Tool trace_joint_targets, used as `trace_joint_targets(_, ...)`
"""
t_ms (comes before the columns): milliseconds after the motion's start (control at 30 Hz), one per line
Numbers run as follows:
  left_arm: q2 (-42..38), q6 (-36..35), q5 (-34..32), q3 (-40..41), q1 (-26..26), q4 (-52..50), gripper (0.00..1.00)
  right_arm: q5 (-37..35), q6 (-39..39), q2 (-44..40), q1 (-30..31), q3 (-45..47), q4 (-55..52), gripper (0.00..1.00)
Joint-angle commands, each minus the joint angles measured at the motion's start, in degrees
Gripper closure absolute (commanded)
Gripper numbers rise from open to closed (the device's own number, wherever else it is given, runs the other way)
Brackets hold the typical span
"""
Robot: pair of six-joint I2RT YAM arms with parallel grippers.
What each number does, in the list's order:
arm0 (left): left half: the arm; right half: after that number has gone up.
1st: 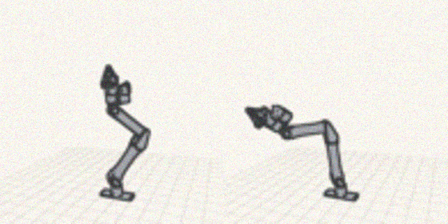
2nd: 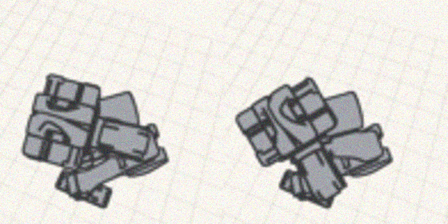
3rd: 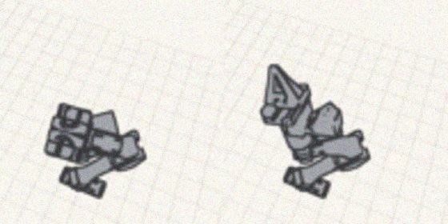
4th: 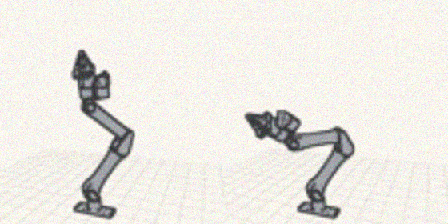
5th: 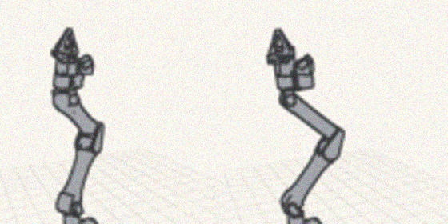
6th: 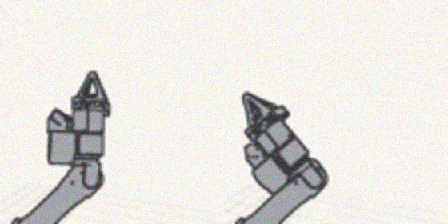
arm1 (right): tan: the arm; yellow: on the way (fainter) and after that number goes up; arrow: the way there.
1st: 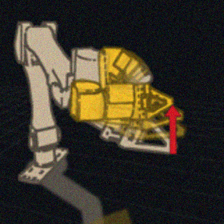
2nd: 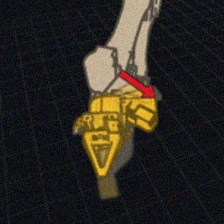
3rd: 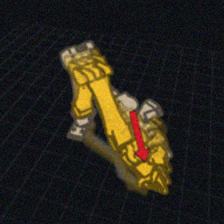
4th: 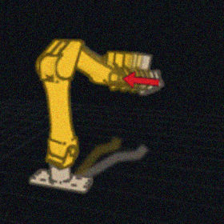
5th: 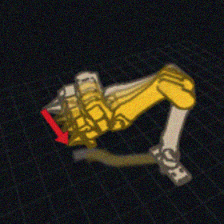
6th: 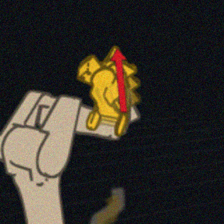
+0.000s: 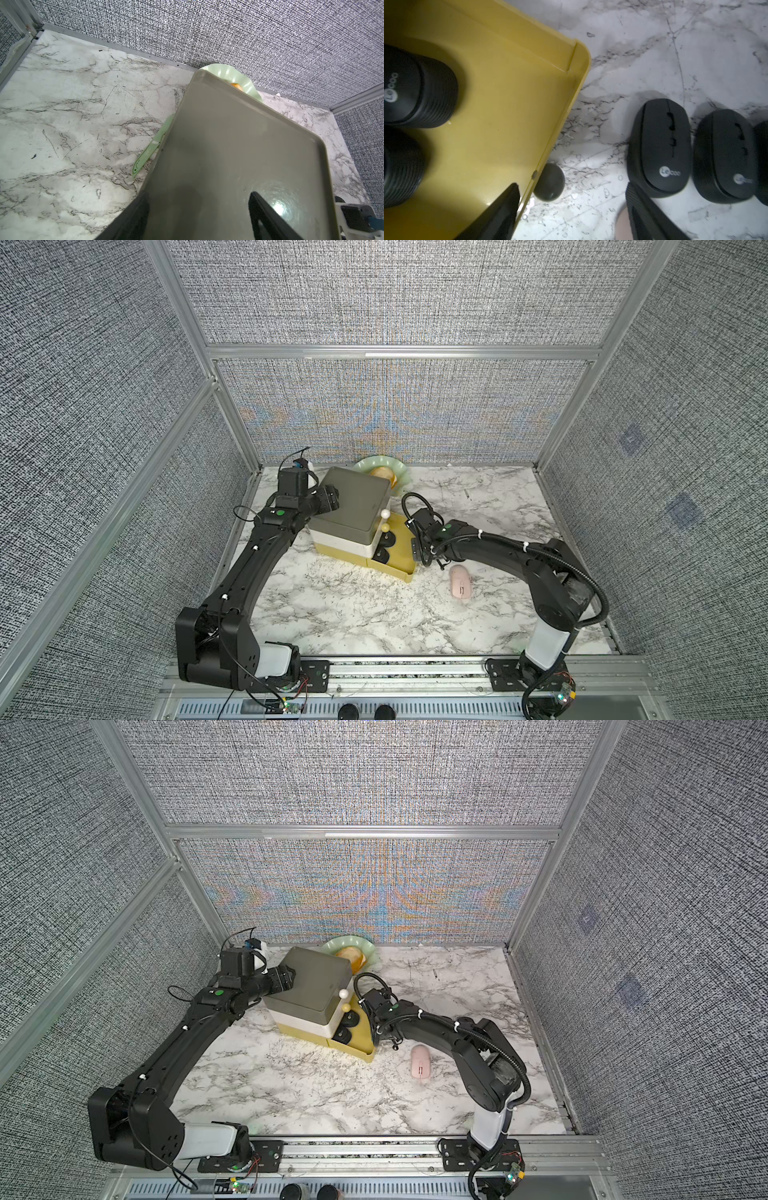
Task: Take the mice out of the drawer
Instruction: Open the drawer in the storage box, then pick up the mouse from the drawer.
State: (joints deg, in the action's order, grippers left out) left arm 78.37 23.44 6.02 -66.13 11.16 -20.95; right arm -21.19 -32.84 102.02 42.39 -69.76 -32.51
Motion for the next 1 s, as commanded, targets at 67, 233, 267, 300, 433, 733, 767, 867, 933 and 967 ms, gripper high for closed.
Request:
trace_joint_targets(67, 0.4, 1.3, -2.1, 0.4, -0.1, -9.5, 0.22, -2.3, 0.1, -2.3, -1.1, 2.4, -2.7, 0.23)
trace_joint_targets(233, 0.0, 1.1, -0.9, 0.0, -0.1, -9.3, 0.22, 0.1, 1.8, -4.9, -0.9, 0.2, -2.8, 0.23)
trace_joint_targets(267, -0.1, 1.1, -0.6, -0.3, -0.2, -9.2, 0.22, 1.3, 2.8, -5.6, -0.9, -0.4, -2.2, 0.23)
trace_joint_targets(300, -0.3, 1.1, -0.4, -0.8, -0.1, -9.3, 0.22, 2.4, 3.9, -6.5, -0.9, -0.8, -1.5, 0.23)
trace_joint_targets(433, -2.0, 0.2, 1.1, -1.3, -0.1, -8.4, 0.22, 11.9, 12.5, -7.4, -1.1, -2.7, 2.4, 0.22)
trace_joint_targets(733, -5.9, 1.4, 2.7, 1.5, -0.1, -6.2, 0.21, 29.5, 28.3, 0.1, -1.4, -5.3, 11.2, 0.22)
trace_joint_targets(767, -6.3, 1.1, 3.2, 1.8, -0.1, -5.7, 0.21, 30.1, 29.5, 0.4, -1.6, -4.8, 13.1, 0.22)
trace_joint_targets(867, -6.5, 1.0, 3.6, 1.8, -0.1, -5.7, 0.21, 31.3, 31.8, 2.1, -3.0, -5.2, 15.4, 0.19)
trace_joint_targets(933, -6.2, 0.8, 3.7, 1.8, -0.1, -5.8, 0.21, 32.2, 34.2, 3.5, -3.7, -5.2, 16.6, 0.19)
trace_joint_targets(967, -6.2, 0.8, 3.9, 1.8, -0.1, -5.7, 0.2, 32.6, 35.3, 3.9, -3.9, -5.1, 17.3, 0.18)
